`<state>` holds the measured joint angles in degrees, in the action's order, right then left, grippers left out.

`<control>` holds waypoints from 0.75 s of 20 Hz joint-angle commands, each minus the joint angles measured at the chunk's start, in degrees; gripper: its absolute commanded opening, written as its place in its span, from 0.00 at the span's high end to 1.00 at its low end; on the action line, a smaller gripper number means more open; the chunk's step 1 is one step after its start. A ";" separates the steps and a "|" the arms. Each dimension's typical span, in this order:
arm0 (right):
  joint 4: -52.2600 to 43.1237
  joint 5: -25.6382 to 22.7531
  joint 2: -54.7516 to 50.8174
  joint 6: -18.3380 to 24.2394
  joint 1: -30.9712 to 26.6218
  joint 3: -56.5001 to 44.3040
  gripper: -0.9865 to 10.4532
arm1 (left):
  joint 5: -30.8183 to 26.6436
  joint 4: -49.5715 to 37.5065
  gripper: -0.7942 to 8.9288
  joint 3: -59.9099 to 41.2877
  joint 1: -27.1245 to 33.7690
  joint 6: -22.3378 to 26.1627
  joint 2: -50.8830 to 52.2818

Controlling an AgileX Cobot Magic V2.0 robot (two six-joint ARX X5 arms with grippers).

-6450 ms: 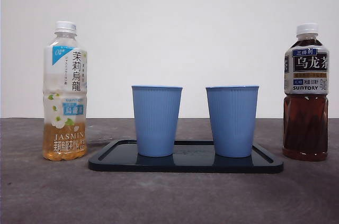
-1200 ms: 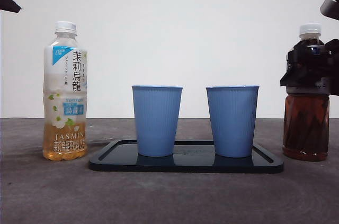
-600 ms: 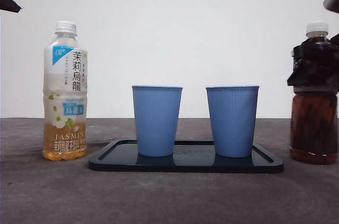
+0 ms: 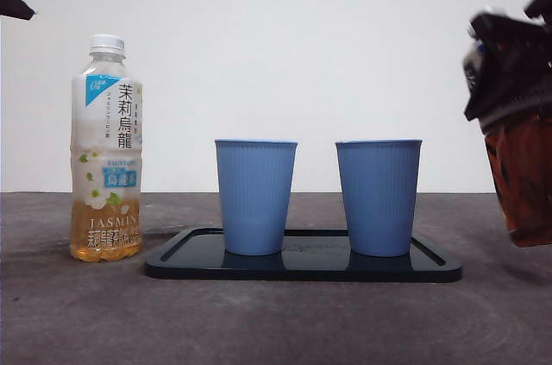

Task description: Pour the drink into the cup

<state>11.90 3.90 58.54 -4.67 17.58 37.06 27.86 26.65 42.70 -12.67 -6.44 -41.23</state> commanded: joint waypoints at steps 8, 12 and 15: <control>33.38 -10.25 8.74 9.53 9.81 20.72 0.74 | 0.28 0.81 0.44 1.05 -0.22 1.27 -0.37; 41.44 -16.57 16.48 12.17 11.65 28.24 0.74 | 0.28 0.85 0.44 1.05 -0.22 1.25 -0.37; 45.68 -20.61 22.27 14.36 12.68 32.94 0.74 | 0.28 0.85 0.44 1.05 -0.22 1.22 -0.37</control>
<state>58.00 -15.79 80.58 8.05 29.76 68.40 27.86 27.90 42.70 -12.67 -6.26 -41.25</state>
